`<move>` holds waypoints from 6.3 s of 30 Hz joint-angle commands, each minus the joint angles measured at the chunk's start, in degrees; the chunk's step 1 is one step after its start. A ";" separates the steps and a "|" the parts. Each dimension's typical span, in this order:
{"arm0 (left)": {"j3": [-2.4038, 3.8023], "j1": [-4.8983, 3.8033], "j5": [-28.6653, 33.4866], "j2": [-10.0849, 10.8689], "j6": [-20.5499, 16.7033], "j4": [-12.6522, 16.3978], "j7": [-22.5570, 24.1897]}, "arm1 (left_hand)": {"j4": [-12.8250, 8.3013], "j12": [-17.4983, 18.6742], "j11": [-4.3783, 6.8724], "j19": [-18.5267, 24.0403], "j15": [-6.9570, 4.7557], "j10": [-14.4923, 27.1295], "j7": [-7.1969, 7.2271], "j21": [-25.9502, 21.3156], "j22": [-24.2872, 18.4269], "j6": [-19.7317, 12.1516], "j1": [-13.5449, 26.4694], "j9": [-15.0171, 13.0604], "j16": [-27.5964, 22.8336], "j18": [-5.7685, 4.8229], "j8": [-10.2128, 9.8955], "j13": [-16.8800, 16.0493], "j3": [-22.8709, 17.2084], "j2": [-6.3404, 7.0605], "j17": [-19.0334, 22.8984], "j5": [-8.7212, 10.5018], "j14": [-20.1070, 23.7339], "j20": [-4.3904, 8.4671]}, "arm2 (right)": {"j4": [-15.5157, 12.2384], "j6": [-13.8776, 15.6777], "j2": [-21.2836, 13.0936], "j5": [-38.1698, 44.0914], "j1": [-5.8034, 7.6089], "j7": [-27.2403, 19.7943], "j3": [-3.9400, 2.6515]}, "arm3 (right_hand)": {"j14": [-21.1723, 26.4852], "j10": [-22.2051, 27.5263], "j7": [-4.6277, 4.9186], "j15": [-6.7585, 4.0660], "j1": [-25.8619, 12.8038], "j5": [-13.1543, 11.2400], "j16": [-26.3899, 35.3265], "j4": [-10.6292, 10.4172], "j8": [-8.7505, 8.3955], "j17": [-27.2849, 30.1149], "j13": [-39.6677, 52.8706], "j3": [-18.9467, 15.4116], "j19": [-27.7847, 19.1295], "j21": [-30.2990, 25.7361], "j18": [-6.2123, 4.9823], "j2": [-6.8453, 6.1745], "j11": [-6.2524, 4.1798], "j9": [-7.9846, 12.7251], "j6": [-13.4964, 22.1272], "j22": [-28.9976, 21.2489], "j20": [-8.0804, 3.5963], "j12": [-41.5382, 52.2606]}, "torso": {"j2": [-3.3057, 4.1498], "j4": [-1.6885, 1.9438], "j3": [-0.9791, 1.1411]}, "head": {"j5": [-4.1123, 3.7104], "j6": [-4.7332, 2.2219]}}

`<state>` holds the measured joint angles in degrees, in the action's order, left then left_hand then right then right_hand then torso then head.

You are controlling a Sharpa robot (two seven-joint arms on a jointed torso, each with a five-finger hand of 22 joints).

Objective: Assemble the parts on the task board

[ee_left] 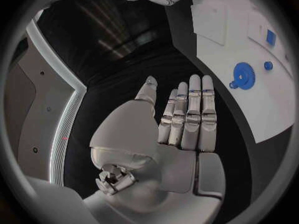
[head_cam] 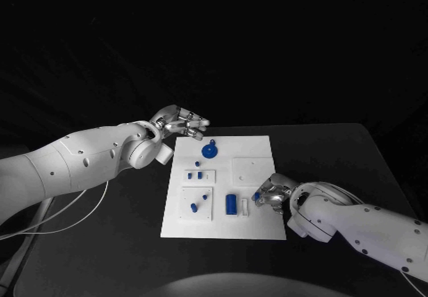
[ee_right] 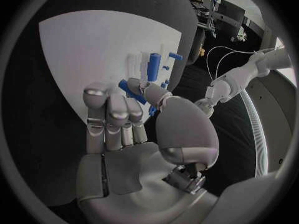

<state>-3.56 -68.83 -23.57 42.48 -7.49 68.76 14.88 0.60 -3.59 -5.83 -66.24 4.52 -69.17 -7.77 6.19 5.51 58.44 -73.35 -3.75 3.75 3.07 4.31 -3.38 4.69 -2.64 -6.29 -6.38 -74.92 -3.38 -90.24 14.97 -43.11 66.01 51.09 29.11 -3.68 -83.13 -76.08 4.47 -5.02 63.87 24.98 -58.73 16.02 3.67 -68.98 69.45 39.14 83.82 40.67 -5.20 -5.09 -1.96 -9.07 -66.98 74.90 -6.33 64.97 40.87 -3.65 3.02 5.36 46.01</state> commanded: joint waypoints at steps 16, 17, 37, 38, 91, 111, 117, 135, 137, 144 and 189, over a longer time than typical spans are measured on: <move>0.02 -0.02 0.26 0.00 0.83 0.16 0.12 | -0.12 0.19 -0.13 0.36 -0.18 0.45 -0.16 -0.02 -0.07 -0.22 -0.04 -0.06 -0.14 -0.35 0.04 -0.09 0.09 -0.26 0.07 0.00 0.40 -0.10 | 0.54 -6.21 0.71 -1.92 -0.04 3.21 -0.04 | 0.00 0.49 -0.67 -0.10 -0.37 -0.04 0.53 -1.46 -0.03 0.15 -0.30 -10.95 0.81 -2.70 0.98 1.46 0.14 -0.19 -1.10 3.92 -0.03 -0.53 | -0.01 -0.01 0.02 | 0.18 0.24; 0.02 -0.02 0.26 0.00 0.84 0.16 0.11 | -0.12 0.19 -0.13 0.36 -0.18 0.45 -0.16 -0.02 -0.07 -0.22 -0.04 -0.06 -0.14 -0.35 0.04 -0.09 0.09 -0.26 0.07 0.00 0.40 -0.10 | 0.53 -6.43 0.77 -1.90 -0.04 3.32 -0.04 | 0.02 0.49 -0.77 -0.08 -0.63 -0.69 0.57 -1.81 -0.03 0.18 -0.35 -11.71 0.81 -2.97 1.01 1.48 0.15 -0.21 -1.18 3.87 0.02 -0.57 | -0.01 -0.03 0.01 | 0.19 0.25; 0.01 -0.03 0.16 -0.03 1.13 0.19 -0.32 | -0.21 0.19 -0.19 0.49 -0.10 0.63 -0.20 -0.11 -0.12 -0.35 -0.15 -0.06 -0.14 -0.35 0.02 -0.09 0.05 -0.14 0.10 0.04 0.61 -0.17 | 0.91 -6.76 2.31 -0.98 -0.03 4.57 -0.05 | -0.12 0.03 -2.46 -0.47 -0.57 -14.87 0.66 -15.25 -0.01 0.40 -0.85 -16.86 1.82 -5.11 1.72 -1.81 -0.54 -0.22 -3.76 3.91 -0.41 -0.84 | 0.00 -0.03 0.01 | 0.39 0.35; 0.01 -0.03 0.16 -0.04 1.16 0.19 -0.34 | -0.21 0.19 -0.19 0.49 -0.10 0.63 -0.20 -0.11 -0.12 -0.35 -0.15 -0.06 -0.14 -0.35 0.02 -0.09 0.05 -0.14 0.10 0.04 0.61 -0.17 | 0.92 -7.01 2.37 -0.90 -0.03 4.68 -0.05 | -0.11 0.04 -2.49 -0.46 -0.67 -14.88 0.68 -15.36 -0.01 0.41 -0.87 -16.95 1.84 -5.06 1.74 -1.86 -0.55 -0.24 -3.82 3.93 -0.39 -0.86 | 0.00 -0.03 0.01 | 0.39 0.35; 0.00 -0.03 0.06 -0.04 1.31 0.19 -0.61 | -0.17 0.19 -0.23 0.58 -0.04 0.72 -0.22 -0.22 -0.19 -0.39 -0.13 -0.06 -0.15 -0.34 0.07 -0.10 0.02 -0.09 0.12 0.01 0.79 -0.24 | 2.30 -8.21 4.05 1.42 -0.04 4.43 -0.04 | -0.12 -0.21 -2.65 -0.48 -2.46 -19.08 0.77 -20.37 -0.02 0.45 -1.06 -17.98 2.05 -5.42 1.90 -3.45 -0.61 -0.94 -4.69 4.04 -0.44 -0.95 | 0.01 -0.02 0.02 | 0.63 0.37; 0.00 -0.03 0.05 -0.28 1.37 0.05 -0.61 | -0.15 0.19 -0.23 0.57 -0.03 0.73 -0.22 -0.27 -0.22 -0.41 -0.15 -0.06 -0.14 -0.33 0.06 -0.10 -0.05 -0.17 0.12 -0.07 0.83 -0.25 | 6.44 -7.09 6.15 4.90 -0.48 4.19 0.27 | -0.61 -1.30 -3.35 -0.82 -0.98 -22.18 0.64 -12.73 0.04 -0.11 -0.30 -15.87 2.31 -4.44 2.54 0.85 -1.19 -0.40 -5.87 4.23 -0.89 -0.72 | 0.00 0.00 0.07 | 0.38 0.32; 0.00 -0.03 0.05 -0.34 1.39 0.02 -0.62 | -0.19 0.18 -0.22 0.57 -0.03 0.72 -0.22 -0.27 -0.22 -0.40 -0.20 -0.06 -0.14 -0.33 0.06 -0.10 -0.07 -0.17 0.12 -0.12 0.83 -0.25 | 7.35 -6.72 6.45 5.52 -0.79 4.35 0.38 | -0.68 -1.47 -3.38 -0.78 -1.34 -22.09 0.69 -12.40 0.02 -0.08 -0.24 -15.87 2.33 -4.46 2.54 0.71 -1.18 -0.54 -6.01 4.21 -0.83 -0.75 | -0.01 -0.03 0.02 | 0.29 0.26; 0.00 -0.02 1.00 -0.69 0.67 -0.76 -0.25 | -0.26 0.19 -0.24 0.60 0.00 0.76 -0.24 -0.30 -0.23 -0.44 -0.16 -0.05 -0.16 -0.34 0.05 -0.09 -0.02 -0.09 0.14 -0.10 0.92 -0.27 | 4.38 -0.79 1.64 3.82 -0.84 -2.25 -0.59 | 2.69 5.07 -0.52 0.62 0.32 -20.94 9.03 -28.58 0.37 6.02 -9.18 -37.52 0.08 -18.79 0.38 -3.34 1.14 -0.16 2.43 0.08 0.72 -11.35 | -0.18 -0.22 -0.07 | -0.47 -1.84; 0.00 -0.02 1.84 -0.90 0.31 -1.17 -0.06 | -0.29 0.19 -0.28 0.70 0.06 0.84 -0.25 -0.36 -0.26 -0.45 -0.15 -0.05 -0.18 -0.35 0.06 -0.09 -0.02 -0.05 0.20 -0.07 1.10 -0.31 | 4.42 0.32 0.99 1.73 -0.78 -5.11 -1.47 | 4.43 7.62 0.52 1.38 2.06 -21.04 12.60 -32.31 0.00 9.66 -13.53 -43.03 -0.52 -26.26 -0.89 -3.74 1.80 0.27 5.58 -2.71 1.60 -13.92 | -0.32 -0.28 -0.13 | -0.61 -2.35; -0.02 -0.01 5.06 -1.88 -0.78 -3.49 0.84 | -0.62 0.22 -0.72 2.92 0.98 2.14 -0.09 -1.84 -0.97 0.30 -0.58 -0.04 -0.25 -0.68 0.29 -0.07 -0.33 -0.43 1.12 -0.28 3.98 -1.22 | 8.18 3.35 0.60 -7.81 0.24 -17.66 -3.88 | 6.76 10.53 1.00 2.05 1.52 -20.87 13.57 -30.16 0.00 14.29 -20.32 -46.25 -0.72 -30.96 -0.67 -1.53 2.30 1.15 6.35 -6.20 2.27 -15.19 | -1.26 -0.99 -0.64 | -0.60 -4.70; 1.23 3.00 19.94 -5.53 -14.86 -4.47 7.90 | -0.60 3.59 5.83 66.24 -4.52 69.17 7.77 -6.19 -5.51 -58.44 73.35 3.75 -3.75 -3.07 -4.31 3.38 -4.69 2.64 6.29 6.38 74.92 3.38 | 29.72 4.34 8.21 -47.19 4.89 -48.28 -10.51 | 83.13 76.08 -4.47 5.02 -63.87 -24.98 58.73 -16.02 -3.67 68.98 -69.45 -39.14 -83.82 -40.67 5.20 5.09 1.96 9.07 66.98 -74.90 6.33 -64.97 | -9.17 2.81 -2.81 | -4.63 -12.01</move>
<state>-2.43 -66.16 -4.81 36.69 -16.24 62.61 19.99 -0.09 -0.47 -0.66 -5.68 0.76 -7.47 -0.61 0.64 0.40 5.80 -18.92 -0.37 0.66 1.74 0.62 -0.34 0.65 -0.47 -0.37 -0.83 -6.95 -1.02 -58.82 13.42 -34.43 23.45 55.81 -15.80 -14.41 -7.40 -6.43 0.72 0.80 14.67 1.30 -0.54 0.51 0.44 -0.34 0.33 -0.86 5.03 0.65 -1.62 0.70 0.77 -0.33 -5.31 0.39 1.56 0.61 32.84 -2.74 0.70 1.86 33.44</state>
